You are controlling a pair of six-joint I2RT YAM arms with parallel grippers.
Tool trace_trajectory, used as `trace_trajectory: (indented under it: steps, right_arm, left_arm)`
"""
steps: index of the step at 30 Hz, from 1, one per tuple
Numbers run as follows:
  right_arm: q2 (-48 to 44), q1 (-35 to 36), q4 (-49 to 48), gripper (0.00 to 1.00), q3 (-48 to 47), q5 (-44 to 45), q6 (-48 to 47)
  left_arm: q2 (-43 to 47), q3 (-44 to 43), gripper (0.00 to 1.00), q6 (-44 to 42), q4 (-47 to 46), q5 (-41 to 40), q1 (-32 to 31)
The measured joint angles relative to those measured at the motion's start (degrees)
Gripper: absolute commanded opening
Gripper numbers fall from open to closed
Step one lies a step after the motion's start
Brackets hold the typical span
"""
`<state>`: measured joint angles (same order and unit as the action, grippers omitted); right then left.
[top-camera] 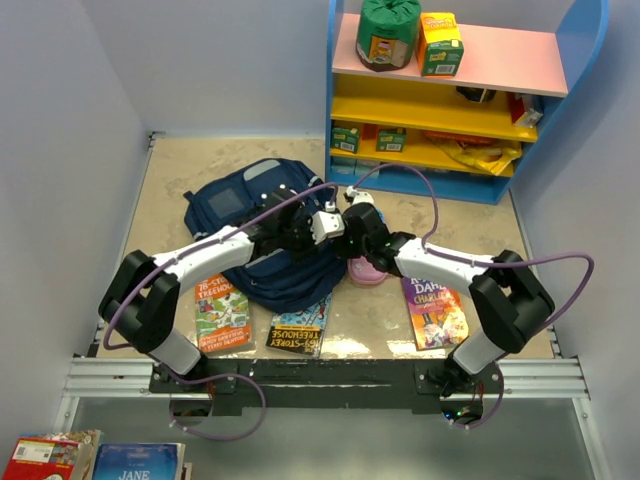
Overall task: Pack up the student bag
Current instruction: Zip the student bag at the center of the board.
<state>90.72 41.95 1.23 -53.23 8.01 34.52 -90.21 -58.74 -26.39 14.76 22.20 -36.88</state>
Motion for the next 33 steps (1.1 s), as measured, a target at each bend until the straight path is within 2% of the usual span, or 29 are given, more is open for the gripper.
trace_trajectory:
  steps: [6, 12, 14, 17, 18, 24, 28, 33]
  right_arm:
    - [0.00, -3.10, -0.94, 0.00, 0.00, -3.48, -0.26]
    - [0.87, -4.81, -0.48, 0.00, -1.99, -5.90, -2.32]
    - [1.75, -4.83, 0.04, 0.08, -2.95, -6.84, -2.95]
    - [2.58, -4.83, 0.07, 0.30, -3.76, -9.01, -3.76]
    - [2.71, -4.83, -0.04, 0.42, -4.04, -9.27, -4.09]
    - [2.14, -5.73, -3.10, 0.61, -5.33, -9.03, -5.77]
    - [-0.24, -5.77, -3.48, 0.58, -5.70, -7.98, -7.28]
    - [-0.81, -5.75, -3.74, 0.50, -7.52, -6.99, -8.02]
  left_arm:
    - [0.96, -1.90, 0.00, -2.40, 2.99, -1.29, -1.18]
    - [3.93, -2.64, 0.00, -8.92, 9.49, -1.51, -3.72]
    - [4.59, -2.86, 0.00, -10.84, 11.52, -1.38, -3.82]
    - [5.55, -3.23, 0.00, -13.49, 14.56, -1.25, -3.80]
    - [5.90, -3.30, 0.00, -14.01, 15.63, -1.14, -3.82]
    - [7.17, -5.95, 0.00, -17.16, 24.09, -0.63, -4.55]
    - [10.49, -8.13, 0.00, -20.94, 28.85, -1.95, -4.76]
    - [20.63, -6.45, 0.00, -24.87, 32.26, -5.14, -4.79]
